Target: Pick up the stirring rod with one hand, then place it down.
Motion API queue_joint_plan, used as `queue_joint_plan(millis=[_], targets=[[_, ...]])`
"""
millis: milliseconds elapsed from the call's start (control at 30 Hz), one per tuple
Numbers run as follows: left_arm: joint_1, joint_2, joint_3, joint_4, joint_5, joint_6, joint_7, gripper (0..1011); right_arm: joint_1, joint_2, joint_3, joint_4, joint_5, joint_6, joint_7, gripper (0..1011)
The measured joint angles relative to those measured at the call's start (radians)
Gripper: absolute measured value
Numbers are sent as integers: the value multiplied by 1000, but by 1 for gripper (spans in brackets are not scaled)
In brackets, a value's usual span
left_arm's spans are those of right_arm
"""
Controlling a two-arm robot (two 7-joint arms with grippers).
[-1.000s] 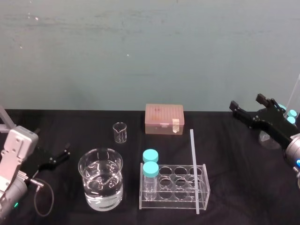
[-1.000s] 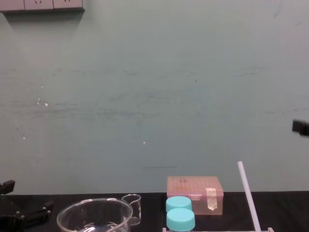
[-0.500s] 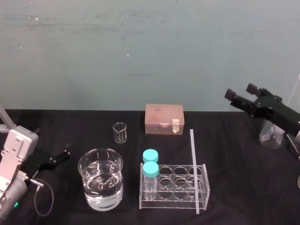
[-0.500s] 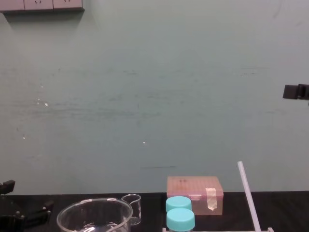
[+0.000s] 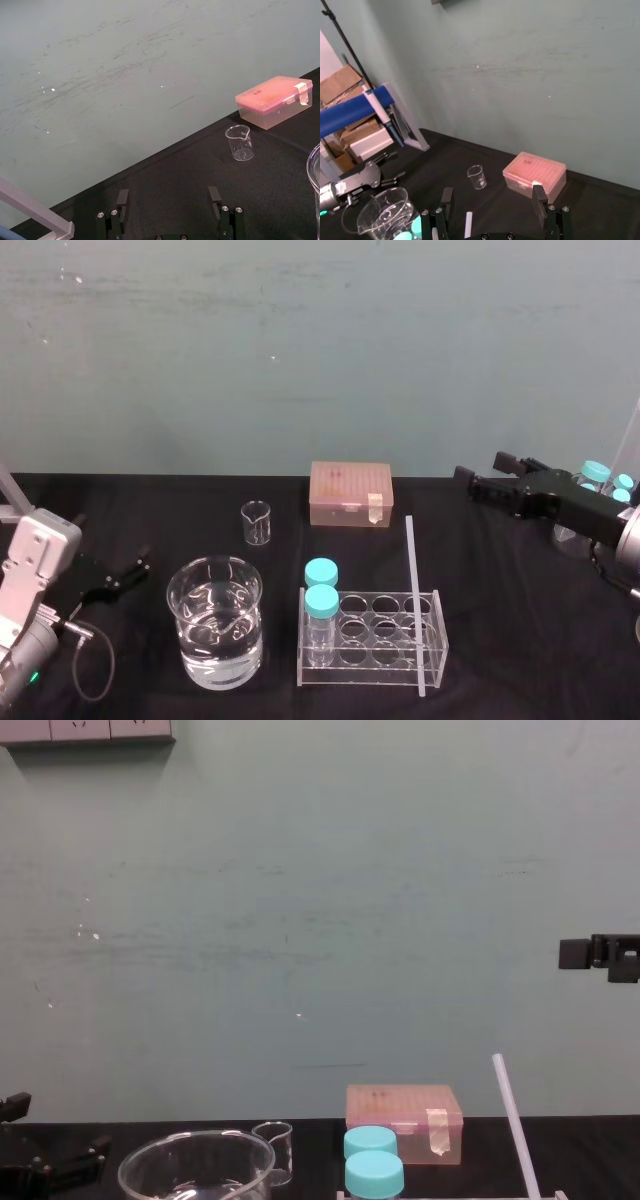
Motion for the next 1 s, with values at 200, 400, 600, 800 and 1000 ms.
queue_joint_plan(millis=[200,400,600,800,1000], targets=[[0,0,0,0,0,0,0,1005,14,16,-33,-3,11,21,9,1003],[0,0,0,0,0,0,0,1005,35,31,-78,-2,17,54,21,1003],[0,0,0,0,0,0,0,1005,73,30,-132,23,21,95,38,1003],[0,0,0,0,0,0,0,1005,124,14,-194,70,17,128,57,1003],[0,0,0,0,0,0,0,1005,168,-5,-245,122,6,138,77,1003]])
